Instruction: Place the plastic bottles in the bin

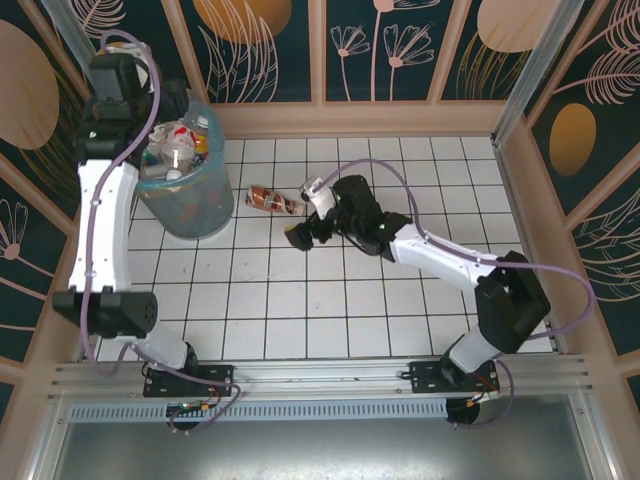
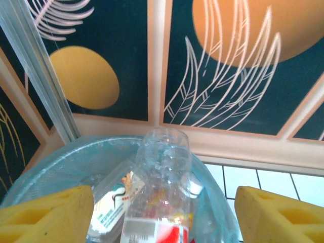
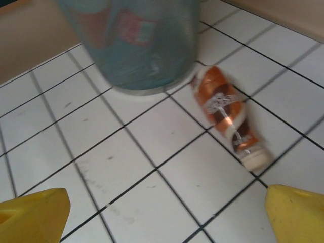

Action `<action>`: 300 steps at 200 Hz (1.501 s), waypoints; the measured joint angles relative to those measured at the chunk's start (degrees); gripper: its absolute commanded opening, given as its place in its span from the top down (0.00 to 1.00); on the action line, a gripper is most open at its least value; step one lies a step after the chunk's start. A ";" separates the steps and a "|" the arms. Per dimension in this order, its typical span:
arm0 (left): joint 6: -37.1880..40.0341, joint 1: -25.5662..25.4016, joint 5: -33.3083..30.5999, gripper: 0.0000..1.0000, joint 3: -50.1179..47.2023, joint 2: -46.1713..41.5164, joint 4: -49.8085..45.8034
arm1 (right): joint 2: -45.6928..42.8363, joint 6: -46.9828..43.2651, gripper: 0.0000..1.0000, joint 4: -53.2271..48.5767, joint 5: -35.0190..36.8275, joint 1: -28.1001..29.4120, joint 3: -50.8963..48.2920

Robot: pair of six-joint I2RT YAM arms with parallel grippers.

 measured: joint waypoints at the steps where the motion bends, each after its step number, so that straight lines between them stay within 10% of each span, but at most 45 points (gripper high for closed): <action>1: 0.02 -0.15 -0.17 0.25 -0.22 -0.24 0.04 | 0.13 0.13 0.01 -0.13 0.07 -0.15 0.24; 42: 4.24 -18.93 -8.70 0.23 -7.41 -4.07 2.01 | 6.80 10.99 0.01 -9.75 -0.81 -10.78 10.80; 92: 14.56 -32.54 -11.30 0.18 -10.95 10.88 4.22 | 3.45 16.74 0.01 -13.97 -2.71 -18.47 1.64; 168: 41.13 -30.16 -8.98 0.13 -9.38 28.15 0.28 | -10.54 17.35 0.01 -15.28 -6.23 -19.32 -12.15; 300: 48.70 -26.12 -10.73 0.16 3.69 47.39 -13.11 | -14.51 17.66 0.01 -15.37 -9.05 -19.30 -14.36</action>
